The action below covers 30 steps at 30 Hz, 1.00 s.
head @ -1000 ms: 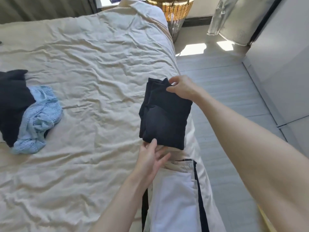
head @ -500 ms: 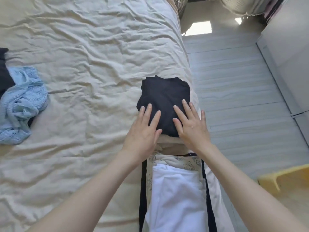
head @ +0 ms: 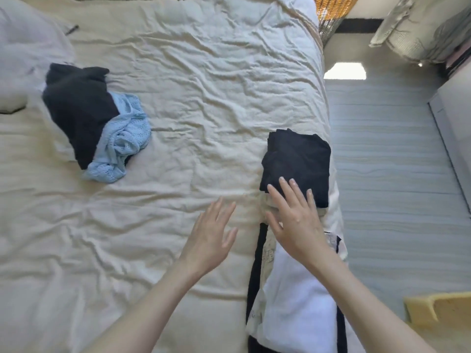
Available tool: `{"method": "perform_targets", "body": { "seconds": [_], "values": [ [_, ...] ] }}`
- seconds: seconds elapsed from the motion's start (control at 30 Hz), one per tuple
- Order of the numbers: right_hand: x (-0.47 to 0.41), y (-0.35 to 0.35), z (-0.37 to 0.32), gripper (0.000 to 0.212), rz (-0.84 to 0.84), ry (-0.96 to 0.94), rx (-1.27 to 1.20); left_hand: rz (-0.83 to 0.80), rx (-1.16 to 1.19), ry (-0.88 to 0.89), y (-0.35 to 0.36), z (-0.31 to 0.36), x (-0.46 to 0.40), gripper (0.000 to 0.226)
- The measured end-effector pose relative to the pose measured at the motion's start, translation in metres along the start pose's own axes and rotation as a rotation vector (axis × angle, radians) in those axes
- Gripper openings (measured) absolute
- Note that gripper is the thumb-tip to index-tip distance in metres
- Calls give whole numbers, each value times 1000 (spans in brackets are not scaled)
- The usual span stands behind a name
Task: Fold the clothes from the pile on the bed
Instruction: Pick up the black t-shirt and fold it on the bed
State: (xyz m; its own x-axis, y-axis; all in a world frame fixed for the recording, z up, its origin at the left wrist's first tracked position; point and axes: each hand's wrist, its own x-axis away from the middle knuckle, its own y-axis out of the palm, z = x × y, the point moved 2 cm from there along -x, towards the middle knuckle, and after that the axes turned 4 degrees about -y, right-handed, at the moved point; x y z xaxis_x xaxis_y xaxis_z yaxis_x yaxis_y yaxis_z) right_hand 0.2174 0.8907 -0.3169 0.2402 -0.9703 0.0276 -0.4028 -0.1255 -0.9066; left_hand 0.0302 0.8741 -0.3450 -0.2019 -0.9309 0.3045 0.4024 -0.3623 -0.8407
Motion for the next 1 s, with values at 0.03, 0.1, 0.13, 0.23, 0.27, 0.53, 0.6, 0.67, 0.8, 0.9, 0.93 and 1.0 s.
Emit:
{"method": "perform_targets", "body": {
  "seconds": [0.03, 0.1, 0.13, 0.23, 0.27, 0.53, 0.6, 0.67, 0.8, 0.9, 0.93, 1.0],
  "values": [
    [7, 5, -18, 51, -12, -30, 5, -6, 13, -59, 2, -18, 23, 57],
    [16, 21, -55, 53, -90, -91, 35, -16, 16, -155, 1, -56, 64, 58],
    [19, 29, -71, 55, -158, -112, 56, -21, 2, -188, -1, -74, 79, 58],
    [14, 55, -119, 57, -294, -177, 135, -20, -74, -291, -21, -132, 115, 60],
    [9, 62, -137, 57, -317, -191, 142, -8, -81, -325, -31, -152, 123, 60],
    [-62, 139, -289, 54, -365, -221, 154, 13, -63, -406, -99, -316, 146, 59],
    [-85, 165, -318, 52, -356, -215, 168, -22, -89, -417, -106, -361, 142, 58],
    [-106, 187, -339, 51, -355, -179, 165, -56, -88, -427, -112, -400, 135, 57],
    [-144, 220, -364, 47, -356, -111, 187, -133, -218, -388, -110, -464, 121, 65],
    [-182, 238, -374, 43, -322, -117, 236, -187, -201, -437, -108, -498, 95, 80],
    [-196, 243, -376, 43, -298, -119, 247, -227, -177, -467, -108, -507, 83, 88],
    [-226, 254, -381, 43, -225, -133, 270, -330, -123, -521, -108, -524, 61, 105]
  ]
}}
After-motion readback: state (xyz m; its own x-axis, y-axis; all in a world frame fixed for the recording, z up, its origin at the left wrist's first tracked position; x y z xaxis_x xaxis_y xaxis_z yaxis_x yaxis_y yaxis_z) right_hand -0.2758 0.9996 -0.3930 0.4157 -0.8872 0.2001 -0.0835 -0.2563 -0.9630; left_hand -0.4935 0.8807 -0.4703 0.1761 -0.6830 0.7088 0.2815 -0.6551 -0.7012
